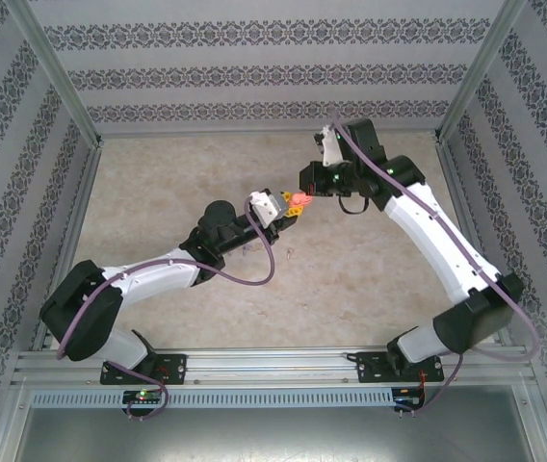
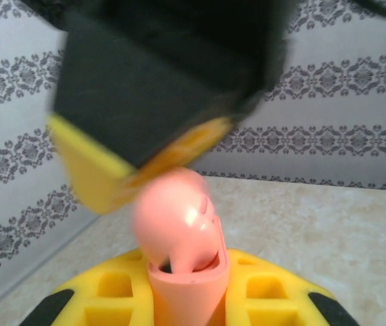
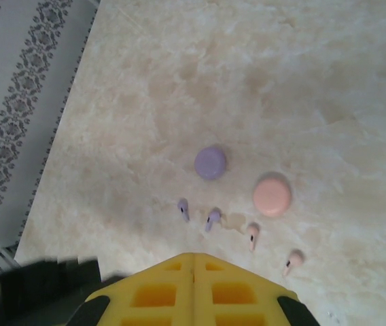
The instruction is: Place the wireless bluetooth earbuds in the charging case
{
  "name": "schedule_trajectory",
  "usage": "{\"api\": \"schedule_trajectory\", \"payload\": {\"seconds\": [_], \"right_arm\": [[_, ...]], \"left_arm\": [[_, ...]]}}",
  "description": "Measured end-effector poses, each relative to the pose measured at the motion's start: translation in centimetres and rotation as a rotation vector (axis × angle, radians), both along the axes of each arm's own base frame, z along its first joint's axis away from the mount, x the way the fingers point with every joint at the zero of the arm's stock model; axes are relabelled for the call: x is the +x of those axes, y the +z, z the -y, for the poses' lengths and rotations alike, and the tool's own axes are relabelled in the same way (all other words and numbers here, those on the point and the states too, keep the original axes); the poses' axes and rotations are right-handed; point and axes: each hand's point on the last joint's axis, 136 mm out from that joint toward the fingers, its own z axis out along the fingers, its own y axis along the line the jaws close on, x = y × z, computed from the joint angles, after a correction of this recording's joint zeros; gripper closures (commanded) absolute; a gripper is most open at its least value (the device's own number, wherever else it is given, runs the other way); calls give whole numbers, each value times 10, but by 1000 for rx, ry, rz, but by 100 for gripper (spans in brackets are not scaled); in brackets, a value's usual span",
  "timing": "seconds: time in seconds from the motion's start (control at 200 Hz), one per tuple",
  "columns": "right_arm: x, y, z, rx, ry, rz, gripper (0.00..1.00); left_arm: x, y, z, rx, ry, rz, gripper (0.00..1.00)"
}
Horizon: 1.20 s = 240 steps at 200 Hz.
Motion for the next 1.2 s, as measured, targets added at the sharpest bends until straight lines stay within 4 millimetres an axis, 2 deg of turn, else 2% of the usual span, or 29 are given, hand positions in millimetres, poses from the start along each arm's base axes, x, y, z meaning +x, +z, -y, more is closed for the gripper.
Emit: {"api": "schedule_trajectory", "payload": {"seconds": [0.115, 0.22, 0.38, 0.455, 0.555, 0.699, 0.799, 0.974, 1.129, 1.199], "right_arm": [[-12, 2, 8, 2, -16, 31, 100], [-16, 10, 25, 15, -82, 64, 100], [-13, 16, 77, 24, -291, 107, 98], [-10, 8, 100, 28, -385, 110, 95], [-9, -22, 124, 23, -485, 69, 90], [-14, -79, 146, 12, -590, -40, 77], [-19, -104, 156, 23, -641, -88, 71], [-18, -113, 162, 64, -682, -89, 59], [-14, -111, 165, 92, -696, -78, 39], [-12, -109, 169, 98, -706, -73, 34]], "left_arm": [[-2, -2, 5, 3, -20, -5, 100], [2, 1, 6, -5, -8, -7, 100], [17, 6, 10, -23, 29, -41, 100], [26, 5, 15, -23, 43, -78, 100], [42, -4, 26, -14, 55, -158, 100], [70, -37, 45, 19, 93, -342, 100], [92, -66, 61, 46, 136, -495, 100], [121, -116, 86, 80, 203, -757, 100], [129, -161, 98, 85, 241, -953, 100], [131, -179, 102, 81, 257, -1031, 100]]}}
